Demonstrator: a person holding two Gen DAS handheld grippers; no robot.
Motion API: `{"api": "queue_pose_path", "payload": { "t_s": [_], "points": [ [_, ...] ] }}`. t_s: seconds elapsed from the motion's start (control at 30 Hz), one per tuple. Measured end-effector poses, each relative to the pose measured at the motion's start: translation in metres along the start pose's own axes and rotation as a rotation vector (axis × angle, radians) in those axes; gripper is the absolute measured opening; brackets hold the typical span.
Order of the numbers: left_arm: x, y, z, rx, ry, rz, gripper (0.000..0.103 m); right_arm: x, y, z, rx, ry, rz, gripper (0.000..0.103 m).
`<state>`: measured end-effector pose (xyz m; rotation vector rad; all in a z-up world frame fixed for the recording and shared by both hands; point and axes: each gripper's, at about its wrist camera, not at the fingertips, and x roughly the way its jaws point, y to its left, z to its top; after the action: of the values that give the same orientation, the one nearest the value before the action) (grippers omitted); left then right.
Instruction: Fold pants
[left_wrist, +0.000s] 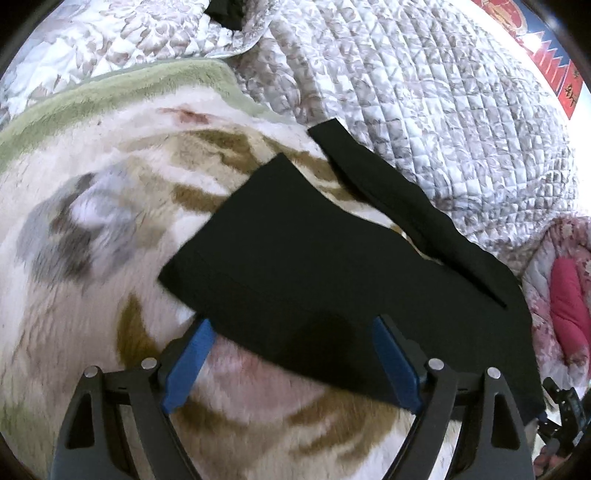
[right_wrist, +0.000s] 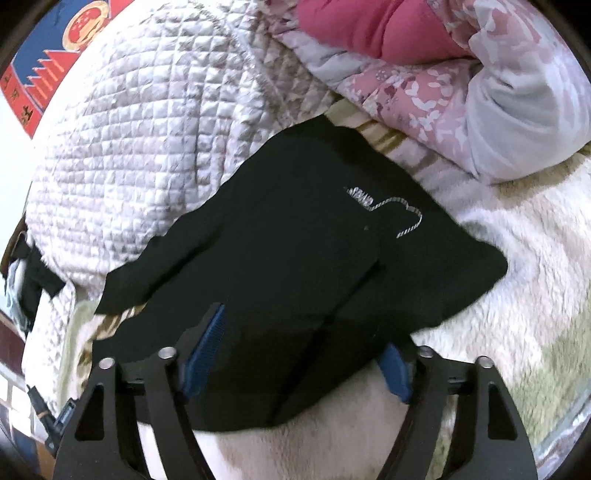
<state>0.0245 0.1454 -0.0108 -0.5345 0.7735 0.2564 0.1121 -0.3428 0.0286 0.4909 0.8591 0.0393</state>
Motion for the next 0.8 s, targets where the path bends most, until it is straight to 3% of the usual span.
{"api": "queue_pose_path", "payload": {
  "t_s": [0.07, 0.13, 0.2, 0.23, 0.3, 0.37, 0.6, 0.8],
  "points": [
    [0.005, 0.001, 0.004, 0.004, -0.001, 0.009, 0.077, 0.004, -0.005, 0.006, 0.022, -0.004, -0.028, 0.045],
    [0.01, 0.006, 0.008, -0.019, -0.002, 0.02, 0.064, 0.007, -0.013, 0.009, 0.057, -0.002, -0.043, 0.031],
    [0.015, 0.011, 0.012, -0.043, 0.0, 0.031, 0.043, 0.009, -0.02, 0.012, 0.093, 0.0, -0.036, 0.025],
    [0.017, 0.012, 0.014, -0.047, 0.003, 0.037, 0.038, 0.01, -0.022, 0.014, 0.101, 0.0, -0.031, 0.022],
    [0.02, 0.013, 0.015, -0.052, 0.012, 0.048, 0.007, 0.01, -0.023, 0.016, 0.105, 0.0, -0.025, 0.012],
    [0.02, 0.015, 0.017, -0.063, 0.018, 0.047, 0.004, 0.008, -0.025, 0.019, 0.115, 0.004, -0.008, 0.005],
    [-0.028, 0.004, 0.023, 0.014, -0.051, 0.055, 0.004, -0.025, -0.022, 0.02, 0.132, 0.011, 0.064, 0.004],
    [-0.076, 0.014, 0.005, 0.04, -0.061, 0.04, 0.004, -0.064, -0.034, 0.005, 0.151, 0.04, 0.08, 0.004]
  ]
}}
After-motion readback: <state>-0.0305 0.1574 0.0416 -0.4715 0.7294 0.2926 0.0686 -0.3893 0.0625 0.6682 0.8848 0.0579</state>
